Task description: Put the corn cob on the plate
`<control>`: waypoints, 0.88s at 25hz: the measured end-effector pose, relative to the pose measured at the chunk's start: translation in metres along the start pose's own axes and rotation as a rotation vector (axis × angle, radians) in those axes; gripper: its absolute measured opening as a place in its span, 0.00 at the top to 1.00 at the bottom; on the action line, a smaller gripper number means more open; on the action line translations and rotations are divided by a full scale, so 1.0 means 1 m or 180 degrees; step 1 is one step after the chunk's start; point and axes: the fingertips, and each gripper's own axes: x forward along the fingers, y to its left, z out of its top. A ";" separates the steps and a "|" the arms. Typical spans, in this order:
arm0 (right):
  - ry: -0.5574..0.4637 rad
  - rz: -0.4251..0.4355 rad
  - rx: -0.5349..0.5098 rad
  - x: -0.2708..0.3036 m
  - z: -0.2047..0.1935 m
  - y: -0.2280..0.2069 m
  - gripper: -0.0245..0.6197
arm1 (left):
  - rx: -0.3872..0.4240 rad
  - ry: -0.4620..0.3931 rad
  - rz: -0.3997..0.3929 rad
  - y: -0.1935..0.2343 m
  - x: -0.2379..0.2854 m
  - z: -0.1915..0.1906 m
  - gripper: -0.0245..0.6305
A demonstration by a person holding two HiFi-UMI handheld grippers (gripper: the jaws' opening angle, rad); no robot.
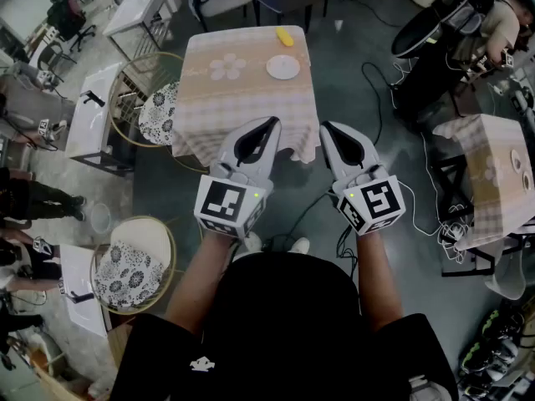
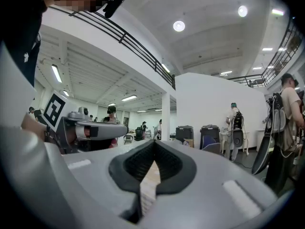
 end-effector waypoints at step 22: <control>-0.0003 0.0135 -0.0060 -0.035 -0.006 -0.021 0.96 | 0.0099 0.0042 0.0146 -0.043 0.014 0.006 0.95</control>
